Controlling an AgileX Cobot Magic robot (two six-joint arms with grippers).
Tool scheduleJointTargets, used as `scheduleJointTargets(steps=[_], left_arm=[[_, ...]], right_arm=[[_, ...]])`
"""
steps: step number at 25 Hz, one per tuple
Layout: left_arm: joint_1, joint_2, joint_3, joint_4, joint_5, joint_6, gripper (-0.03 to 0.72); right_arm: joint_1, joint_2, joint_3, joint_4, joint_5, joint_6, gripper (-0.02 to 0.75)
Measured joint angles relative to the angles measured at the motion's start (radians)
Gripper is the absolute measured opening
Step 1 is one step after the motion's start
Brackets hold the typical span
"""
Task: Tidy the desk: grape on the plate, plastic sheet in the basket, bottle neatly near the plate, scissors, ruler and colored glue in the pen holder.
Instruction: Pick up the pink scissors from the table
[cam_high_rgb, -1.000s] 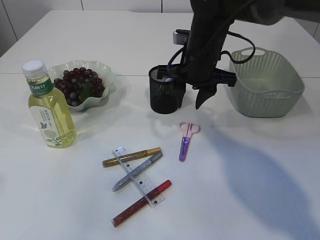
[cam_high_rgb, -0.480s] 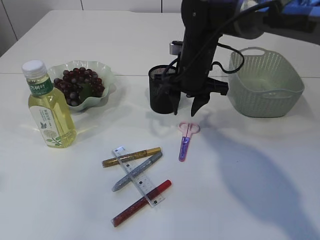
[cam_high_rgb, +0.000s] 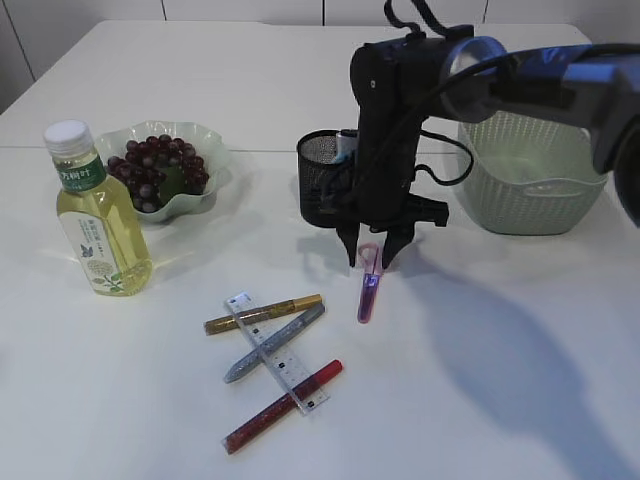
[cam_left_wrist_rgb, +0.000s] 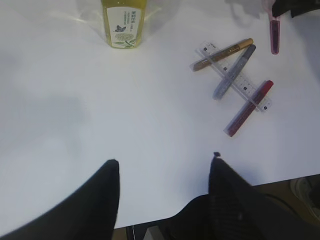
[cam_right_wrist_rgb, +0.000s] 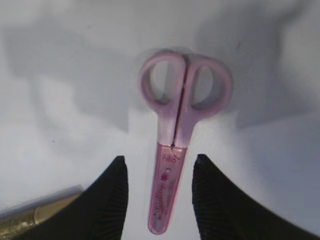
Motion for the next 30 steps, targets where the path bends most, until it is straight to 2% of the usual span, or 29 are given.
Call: scheduleJointTargets(steps=[30], left_arm=[[0.0, 0.019, 0.0, 0.02, 0.0, 0.0, 0.417]], right_arm=[[0.0, 0.043, 0.0, -0.025, 0.0, 0.02, 0.349]])
